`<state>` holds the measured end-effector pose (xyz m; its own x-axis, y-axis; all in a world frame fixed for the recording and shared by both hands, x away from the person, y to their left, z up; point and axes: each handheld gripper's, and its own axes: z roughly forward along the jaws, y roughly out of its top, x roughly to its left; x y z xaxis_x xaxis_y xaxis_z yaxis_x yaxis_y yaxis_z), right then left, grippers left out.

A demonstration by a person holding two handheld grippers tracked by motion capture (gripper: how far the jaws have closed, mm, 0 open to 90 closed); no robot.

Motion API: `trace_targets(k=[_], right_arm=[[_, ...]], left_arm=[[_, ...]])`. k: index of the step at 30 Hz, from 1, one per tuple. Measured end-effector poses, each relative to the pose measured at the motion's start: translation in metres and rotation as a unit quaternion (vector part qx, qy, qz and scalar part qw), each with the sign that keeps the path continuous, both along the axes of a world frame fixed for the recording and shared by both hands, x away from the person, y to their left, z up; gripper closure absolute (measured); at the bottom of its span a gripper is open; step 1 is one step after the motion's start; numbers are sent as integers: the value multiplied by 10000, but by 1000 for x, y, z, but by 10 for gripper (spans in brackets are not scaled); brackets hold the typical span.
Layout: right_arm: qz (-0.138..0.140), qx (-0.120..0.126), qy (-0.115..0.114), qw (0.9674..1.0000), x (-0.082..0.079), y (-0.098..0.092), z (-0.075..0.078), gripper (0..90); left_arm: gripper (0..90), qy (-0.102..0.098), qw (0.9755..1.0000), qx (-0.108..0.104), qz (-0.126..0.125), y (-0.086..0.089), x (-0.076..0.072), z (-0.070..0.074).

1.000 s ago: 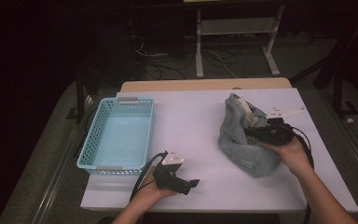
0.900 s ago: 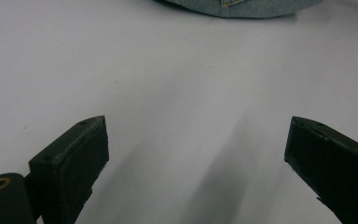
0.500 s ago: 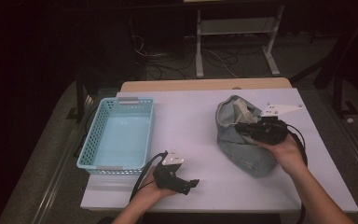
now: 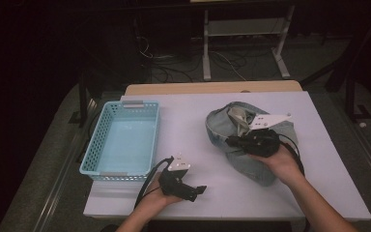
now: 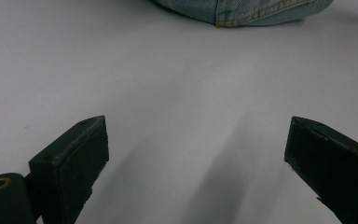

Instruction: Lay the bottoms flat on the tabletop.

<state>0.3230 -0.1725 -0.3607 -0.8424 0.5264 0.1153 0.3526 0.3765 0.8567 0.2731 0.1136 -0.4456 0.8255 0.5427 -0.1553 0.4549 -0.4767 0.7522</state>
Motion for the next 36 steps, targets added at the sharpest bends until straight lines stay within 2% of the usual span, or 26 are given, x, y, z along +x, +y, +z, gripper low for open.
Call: trace_targets(k=[2,5,6,12,13,14,16,17,19,21,26,27,29,31,36], right_arm=[[7,-36,7,10000,0,1,-2,860],[-116,53,29,9999,2,-8,-1,761],[-116,53,29,9999,2,-8,-1,761],[-546,158,-19,9984,6,-38,2,641],[-703,121,-24,9974,7,-48,2,601],[-703,121,-24,9974,7,-48,2,601],[-897,55,-29,9959,9,-59,0,584],[-1083,-21,-10,9941,11,-71,-1,558],[-1157,-44,-10,9933,12,-75,-2,545],[-1409,-41,94,9900,16,-91,-5,514],[-1583,1,186,9872,19,-107,-7,474],[-1634,-25,301,9861,22,-113,-10,460],[-1650,-30,338,9857,22,-115,-11,453],[-1682,-58,511,9844,26,-119,-19,436],[-1566,-95,698,9851,30,-116,-26,404]], left_arm=[[60,-5,10000,-4,-2,0,0,0],[60,-8,10000,4,-6,1,0,0],[60,-8,10000,4,-6,1,0,0],[60,-15,10000,21,0,1,0,0],[60,-17,10000,13,8,1,0,0],[60,-17,10000,13,8,1,0,0],[60,-14,10000,-2,13,1,0,0],[60,-15,10000,8,1,1,1,0],[60,-16,10000,14,-6,0,0,0],[60,-19,10000,25,-6,0,0,0],[60,-10,10000,8,15,1,0,0],[60,-12,10000,8,14,1,0,0],[60,-6,10000,2,17,1,0,1],[60,-7,10000,4,9,1,0,0],[60,-8,10000,29,-11,0,0,0]])
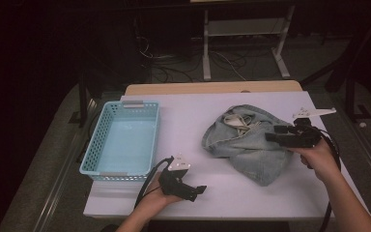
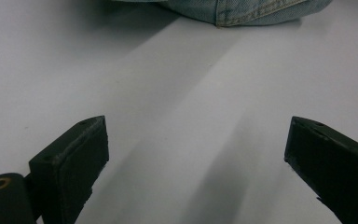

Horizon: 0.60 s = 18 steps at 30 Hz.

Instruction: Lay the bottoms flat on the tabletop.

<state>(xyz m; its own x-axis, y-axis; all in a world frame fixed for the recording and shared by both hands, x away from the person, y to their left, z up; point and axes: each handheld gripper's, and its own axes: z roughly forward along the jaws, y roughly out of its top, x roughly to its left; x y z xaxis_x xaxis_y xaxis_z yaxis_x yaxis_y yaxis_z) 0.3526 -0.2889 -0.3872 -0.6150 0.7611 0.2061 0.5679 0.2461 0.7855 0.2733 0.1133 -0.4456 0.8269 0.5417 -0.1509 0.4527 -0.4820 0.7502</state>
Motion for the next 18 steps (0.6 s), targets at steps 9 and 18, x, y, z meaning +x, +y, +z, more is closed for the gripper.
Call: trace_targets(k=[9,18], right_arm=[[-36,-215,385,9990,9,5,-26,388],[33,-517,508,9974,9,12,-39,599]], left_arm=[[60,6,10000,-11,5,0,0,0],[60,-3,10000,21,-11,0,-1,0]])
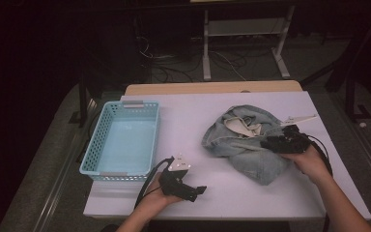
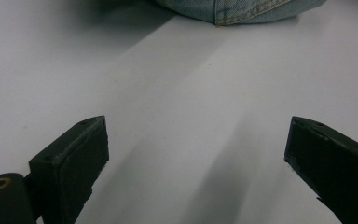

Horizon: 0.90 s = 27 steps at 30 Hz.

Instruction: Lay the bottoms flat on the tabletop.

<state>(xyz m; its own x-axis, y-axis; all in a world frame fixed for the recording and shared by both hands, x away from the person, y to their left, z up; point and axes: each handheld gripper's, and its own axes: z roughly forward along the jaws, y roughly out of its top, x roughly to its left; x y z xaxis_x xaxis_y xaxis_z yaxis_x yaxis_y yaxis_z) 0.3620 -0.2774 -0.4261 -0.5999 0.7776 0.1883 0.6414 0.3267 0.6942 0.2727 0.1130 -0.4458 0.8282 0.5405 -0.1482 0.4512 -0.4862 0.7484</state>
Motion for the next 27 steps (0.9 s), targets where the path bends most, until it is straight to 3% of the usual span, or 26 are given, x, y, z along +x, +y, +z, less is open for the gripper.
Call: trace_targets(k=[4,8,13,21,27], right_arm=[[6,-163,-33,9999,0,3,-2,712],[-19,-226,-64,9997,1,2,-1,765],[-21,-198,-133,9997,0,0,2,770],[-41,-93,-504,9987,-7,1,15,789],[-79,153,-791,9967,-12,-1,27,799]], left_arm=[[60,8,10000,-3,-6,0,0,0],[60,13,10000,-6,-12,-1,0,0],[60,-1,10000,-11,-11,0,0,0],[61,-3,10000,-14,-17,0,0,0],[61,-13,10000,-6,-31,0,0,0]])
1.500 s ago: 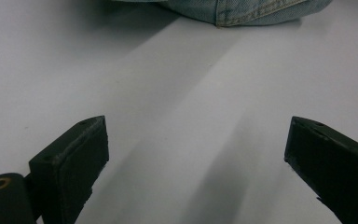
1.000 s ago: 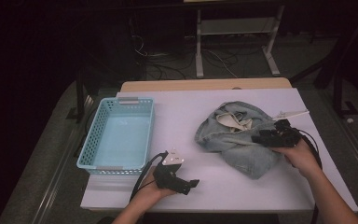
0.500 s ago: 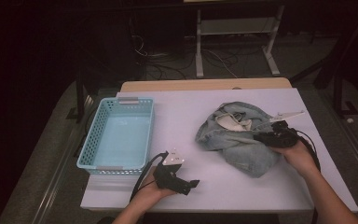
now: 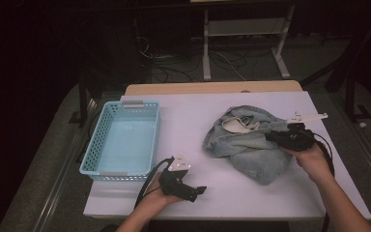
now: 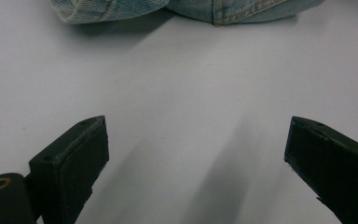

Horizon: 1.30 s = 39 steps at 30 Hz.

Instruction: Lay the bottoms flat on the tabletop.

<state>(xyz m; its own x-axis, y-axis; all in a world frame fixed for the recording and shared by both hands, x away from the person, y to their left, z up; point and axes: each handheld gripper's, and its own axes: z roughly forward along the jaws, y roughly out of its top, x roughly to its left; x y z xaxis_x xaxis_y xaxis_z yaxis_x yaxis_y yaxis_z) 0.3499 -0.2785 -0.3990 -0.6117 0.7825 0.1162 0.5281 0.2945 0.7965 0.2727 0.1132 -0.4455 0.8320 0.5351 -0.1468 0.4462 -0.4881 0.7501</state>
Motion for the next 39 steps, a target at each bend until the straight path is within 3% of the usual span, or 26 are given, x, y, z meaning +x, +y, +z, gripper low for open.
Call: trace_targets(k=[8,19,28,39], right_arm=[[68,194,-229,9995,-6,5,13,811],[502,355,-313,9976,-13,30,21,814],[871,320,-314,9952,-19,55,22,814],[1369,244,-273,9899,-28,86,19,814]], left_arm=[[61,20,10000,-3,7,-1,1,0],[61,19,10000,22,0,-1,1,-1],[61,25,10000,16,0,-1,1,-1],[61,26,10000,-4,0,-1,1,-1]])
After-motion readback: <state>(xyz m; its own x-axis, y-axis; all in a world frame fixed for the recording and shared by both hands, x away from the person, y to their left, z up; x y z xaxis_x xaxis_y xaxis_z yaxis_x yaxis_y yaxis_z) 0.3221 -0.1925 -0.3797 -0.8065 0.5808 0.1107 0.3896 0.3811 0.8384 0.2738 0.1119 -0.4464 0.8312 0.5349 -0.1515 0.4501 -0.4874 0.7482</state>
